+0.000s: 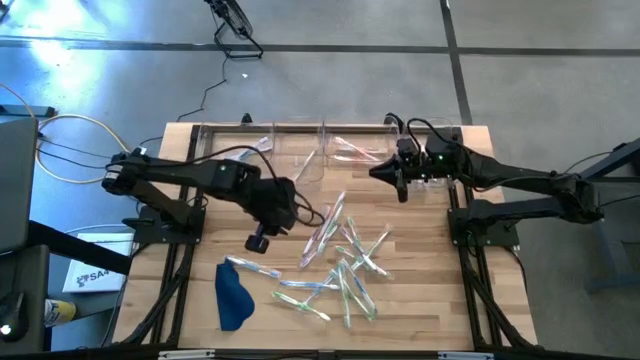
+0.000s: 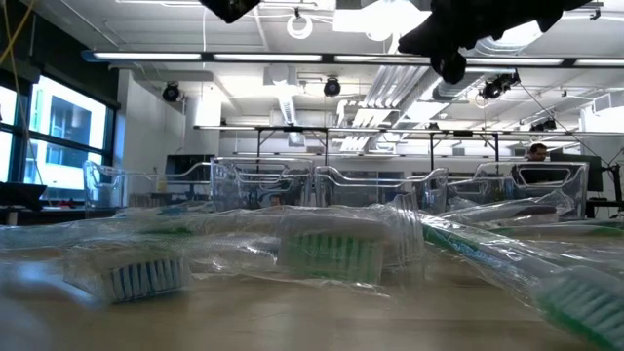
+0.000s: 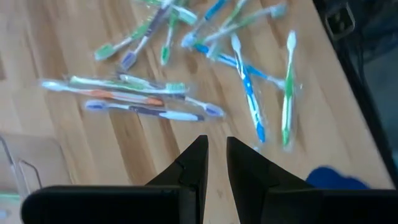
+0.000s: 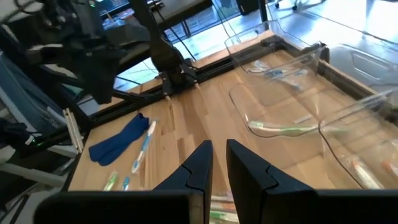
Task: Pick & Place Toothbrushes
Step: Put the blue toothbrush into the left transparent bin
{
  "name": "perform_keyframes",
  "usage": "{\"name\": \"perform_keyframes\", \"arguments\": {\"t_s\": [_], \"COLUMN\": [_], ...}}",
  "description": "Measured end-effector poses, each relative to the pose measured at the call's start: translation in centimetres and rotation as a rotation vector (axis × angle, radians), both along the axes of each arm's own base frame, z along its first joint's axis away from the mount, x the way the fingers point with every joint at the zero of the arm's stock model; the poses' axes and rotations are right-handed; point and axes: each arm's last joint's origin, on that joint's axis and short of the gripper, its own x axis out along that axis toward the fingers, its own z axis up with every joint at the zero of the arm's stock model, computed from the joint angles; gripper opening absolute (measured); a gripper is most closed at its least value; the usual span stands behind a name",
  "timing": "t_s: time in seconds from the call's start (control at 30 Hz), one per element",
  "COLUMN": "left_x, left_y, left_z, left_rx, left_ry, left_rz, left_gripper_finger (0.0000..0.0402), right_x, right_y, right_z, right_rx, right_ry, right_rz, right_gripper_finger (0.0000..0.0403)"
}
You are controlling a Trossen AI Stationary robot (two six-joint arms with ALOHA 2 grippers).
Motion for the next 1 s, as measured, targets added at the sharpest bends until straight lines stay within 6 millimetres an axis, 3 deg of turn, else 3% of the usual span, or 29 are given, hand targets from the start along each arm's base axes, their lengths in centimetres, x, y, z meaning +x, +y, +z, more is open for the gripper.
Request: {"name": "perform_keyframes", "arguments": {"t_s": [0.13, 0.33, 0.47, 0.6, 0.83, 1.0], "left_x": [0.2, -0.1, 0.0, 0.8, 1.6, 1.0], "left_y": [-0.9, -1.9, -2.0, -2.0, -2.3, -2.3], "left_z": [-1.1, -4.0, -5.0, -5.7, -7.3, -7.8], "left_rx": [0.036, 0.09, 0.119, 0.175, 0.131, 0.09], "left_ry": [0.071, 0.364, 0.458, 0.442, 0.369, 0.355], "left_rz": [-0.077, -0.123, -0.163, -0.149, -0.158, -0.168], "left_gripper_finger": [0.0055, 0.0055, 0.004, 0.0005, 0.0001, 0.0001], "right_x": [0.0, 0.1, 0.2, 0.3, 0.4, 0.4], "right_y": [0.5, 1.1, 1.4, 1.6, 2.2, 2.3], "right_z": [0.2, 0.3, 0.4, 0.4, 0.4, 0.4], "right_rx": [-0.013, -0.02, -0.023, -0.023, -0.022, -0.024], "right_ry": [-0.011, -0.022, -0.031, -0.034, -0.032, -0.033], "right_rz": [0.025, 0.056, 0.068, 0.082, 0.113, 0.111], "right_gripper_finger": [0.0039, 0.0039, 0.0039, 0.0039, 0.0039, 0.0039]}}
